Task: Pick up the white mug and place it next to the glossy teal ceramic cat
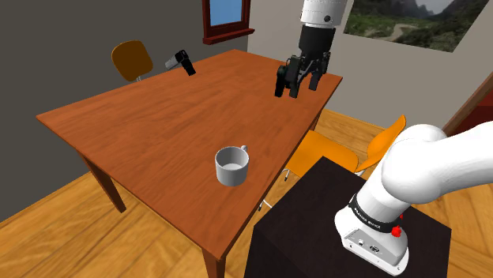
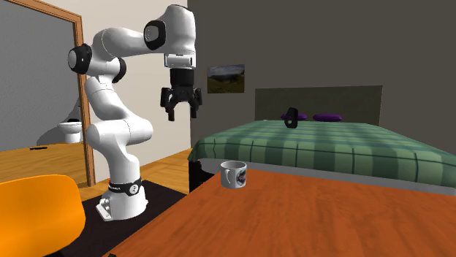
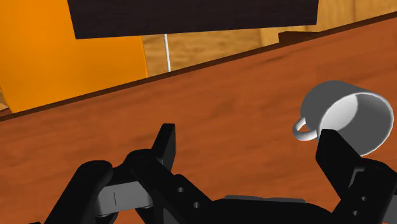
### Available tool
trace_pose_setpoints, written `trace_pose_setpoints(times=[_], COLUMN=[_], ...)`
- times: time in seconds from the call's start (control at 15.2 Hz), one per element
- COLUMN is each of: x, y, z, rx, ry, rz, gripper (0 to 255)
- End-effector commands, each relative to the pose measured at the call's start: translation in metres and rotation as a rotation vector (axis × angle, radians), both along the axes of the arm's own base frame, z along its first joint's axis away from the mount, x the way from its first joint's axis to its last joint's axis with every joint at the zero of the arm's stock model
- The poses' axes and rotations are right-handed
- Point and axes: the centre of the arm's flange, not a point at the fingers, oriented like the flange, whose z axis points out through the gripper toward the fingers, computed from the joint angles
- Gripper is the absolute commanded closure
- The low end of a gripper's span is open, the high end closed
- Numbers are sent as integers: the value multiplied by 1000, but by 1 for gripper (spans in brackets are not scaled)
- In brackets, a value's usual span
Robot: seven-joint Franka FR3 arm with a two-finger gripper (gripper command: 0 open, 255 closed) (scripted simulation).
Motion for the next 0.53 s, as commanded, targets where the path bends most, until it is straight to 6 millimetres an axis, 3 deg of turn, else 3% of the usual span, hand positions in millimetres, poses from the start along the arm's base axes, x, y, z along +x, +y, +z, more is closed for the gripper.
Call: trace_pose_setpoints(times=[0.0,0.46], x=[0,24], y=[0,76], z=[0,-53], rx=[0,-26], ry=[0,-11], rz=[0,25], gripper=[0,0])
